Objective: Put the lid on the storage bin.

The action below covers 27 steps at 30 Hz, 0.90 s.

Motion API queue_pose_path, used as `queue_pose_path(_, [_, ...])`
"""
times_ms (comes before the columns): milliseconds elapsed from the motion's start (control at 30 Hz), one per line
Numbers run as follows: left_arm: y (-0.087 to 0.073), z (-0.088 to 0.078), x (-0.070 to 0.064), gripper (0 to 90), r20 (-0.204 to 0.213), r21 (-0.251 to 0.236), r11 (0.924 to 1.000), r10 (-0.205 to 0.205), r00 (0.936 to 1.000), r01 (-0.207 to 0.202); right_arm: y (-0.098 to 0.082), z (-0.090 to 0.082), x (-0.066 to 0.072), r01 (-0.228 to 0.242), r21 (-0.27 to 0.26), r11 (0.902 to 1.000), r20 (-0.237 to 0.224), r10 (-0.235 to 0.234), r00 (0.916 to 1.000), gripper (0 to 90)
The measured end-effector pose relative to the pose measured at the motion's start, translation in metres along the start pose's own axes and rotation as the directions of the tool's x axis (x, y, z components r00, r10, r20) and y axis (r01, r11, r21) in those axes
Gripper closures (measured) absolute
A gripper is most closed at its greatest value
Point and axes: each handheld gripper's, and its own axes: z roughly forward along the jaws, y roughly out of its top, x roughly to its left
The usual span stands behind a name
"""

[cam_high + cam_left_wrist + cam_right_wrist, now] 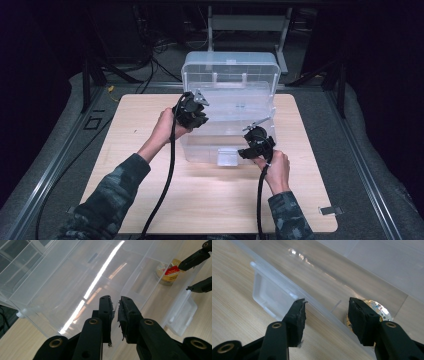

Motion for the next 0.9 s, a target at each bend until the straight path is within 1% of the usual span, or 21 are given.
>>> queue_pose_path(100, [-0.001,0.001,-0.002,79.7,-0.004,-0.003,1.0000,0.000,1.0000,0.000,0.001,0.000,0.000,0.001,-0.003,1.0000,-0.008,-0.001,1.0000,48.1])
queue_pose_path(200, [-0.002,0.001,-0.003,79.7,-0.010,-0.009,1.0000,-0.003,0.9999,0.003,0.000,0.000,0.000,0.004,-0.001,1.0000,-0.004,-0.004,1.0000,47.9])
queue_pose_path(233, [-0.002,0.001,-0.003,79.7,-0.014,-0.009,1.0000,-0.002,0.9999,0.002,0.000,0.000,0.001,0.009,0.003,1.0000,0.009,-0.009,0.9999,47.7])
queue_pose_path(433, [-0.004,0.001,-0.005,79.7,-0.014,-0.011,0.9999,0.000,0.9999,0.000,0.000,0.000,0.002,0.013,-0.005,0.9999,0.012,-0.013,0.9998,47.6])
queue_pose_path(500, [-0.004,0.001,-0.006,79.7,-0.015,-0.013,0.9999,0.001,0.9999,-0.001,-0.001,-0.001,0.002,0.008,-0.009,0.9999,0.007,-0.007,0.9999,47.2])
queue_pose_path(533, [-0.004,0.001,-0.007,79.7,-0.019,-0.014,0.9999,0.007,0.9998,-0.007,-0.003,-0.005,0.000,-0.008,-0.036,0.9993,-0.007,0.008,0.9999,45.8])
queue_pose_path(567, [-0.004,0.001,-0.007,79.8,-0.020,-0.015,0.9999,0.008,0.9998,-0.008,-0.004,-0.007,0.000,-0.012,-0.043,0.9990,-0.008,0.012,0.9999,45.4])
queue_pose_path(600, [-0.004,0.001,-0.008,79.8,-0.022,-0.016,0.9998,0.012,0.9997,-0.013,-0.004,-0.009,0.000,-0.012,-0.046,0.9988,0.001,0.012,0.9999,42.6])
queue_pose_path(633, [-0.004,0.001,-0.008,79.9,-0.023,-0.017,0.9998,0.013,0.9997,-0.013,-0.005,-0.013,0.000,-0.021,-0.058,0.9981,-0.028,0.019,0.9994,40.1])
queue_pose_path(700, [-0.005,0.001,-0.009,79.9,-0.022,-0.019,0.9997,0.014,0.9997,-0.014,-0.006,-0.019,0.003,-0.015,-0.065,0.9978,-0.014,0.014,0.9998,38.5])
queue_pose_path(733, [-0.005,0.001,-0.009,79.9,-0.021,-0.019,0.9997,0.015,0.9997,-0.015,-0.006,-0.022,0.003,-0.017,-0.069,0.9975,-0.014,0.016,0.9998,38.0])
queue_pose_path(767, [-0.005,0.001,-0.009,79.9,-0.021,-0.019,0.9997,0.016,0.9997,-0.016,-0.007,-0.024,0.004,-0.019,-0.077,0.9969,-0.024,0.017,0.9996,37.8])
queue_pose_path(833, [-0.007,0.001,-0.009,79.9,-0.016,-0.022,0.9996,0.015,0.9998,-0.016,-0.008,-0.030,0.004,-0.016,-0.090,0.9958,-0.016,0.015,0.9998,37.8])
queue_pose_path(900, [-0.008,0.001,-0.010,79.9,-0.013,-0.022,0.9996,0.015,0.9998,-0.015,-0.010,-0.038,0.004,-0.017,-0.120,0.9926,-0.040,0.013,0.9991,40.3])
